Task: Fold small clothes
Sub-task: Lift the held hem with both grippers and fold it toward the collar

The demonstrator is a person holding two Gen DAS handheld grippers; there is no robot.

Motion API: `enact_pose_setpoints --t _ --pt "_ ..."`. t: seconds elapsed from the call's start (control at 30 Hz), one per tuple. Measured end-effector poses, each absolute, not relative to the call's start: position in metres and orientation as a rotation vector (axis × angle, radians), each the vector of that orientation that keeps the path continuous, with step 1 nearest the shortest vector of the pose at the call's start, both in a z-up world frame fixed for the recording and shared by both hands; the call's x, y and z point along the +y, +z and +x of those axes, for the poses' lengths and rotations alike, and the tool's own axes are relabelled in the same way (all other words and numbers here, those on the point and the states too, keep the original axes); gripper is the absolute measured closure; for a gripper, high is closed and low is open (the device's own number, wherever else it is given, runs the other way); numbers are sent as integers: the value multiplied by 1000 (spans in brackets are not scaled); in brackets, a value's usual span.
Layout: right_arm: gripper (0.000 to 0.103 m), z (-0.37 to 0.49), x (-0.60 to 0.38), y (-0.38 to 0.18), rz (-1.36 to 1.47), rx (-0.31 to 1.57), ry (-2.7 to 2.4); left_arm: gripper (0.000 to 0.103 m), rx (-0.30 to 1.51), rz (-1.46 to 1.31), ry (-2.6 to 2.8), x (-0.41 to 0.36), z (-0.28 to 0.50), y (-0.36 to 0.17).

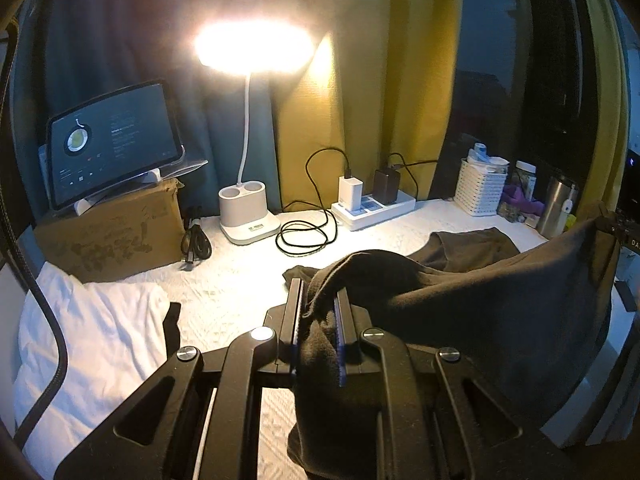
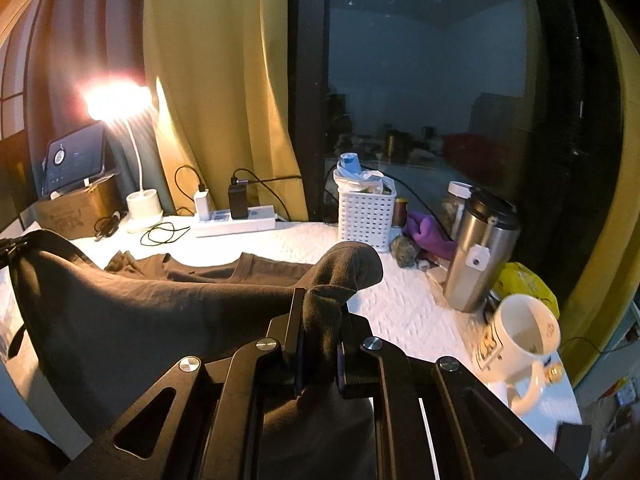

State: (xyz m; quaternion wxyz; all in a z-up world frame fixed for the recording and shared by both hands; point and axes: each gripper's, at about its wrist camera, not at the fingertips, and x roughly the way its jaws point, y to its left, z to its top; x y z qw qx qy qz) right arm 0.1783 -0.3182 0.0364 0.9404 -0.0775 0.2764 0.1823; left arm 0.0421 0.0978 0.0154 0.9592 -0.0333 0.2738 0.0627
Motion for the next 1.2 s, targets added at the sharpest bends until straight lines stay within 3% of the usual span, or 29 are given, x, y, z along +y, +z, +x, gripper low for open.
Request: enact_pose_setpoints --t 0.77,1.2 --pt "92 310 -270 -2 -208 629 394 91 634 -100 171 141 145 -10" --pt "92 364 -253 -84 -278 855 346 91 858 -137 200 161 191 -82"
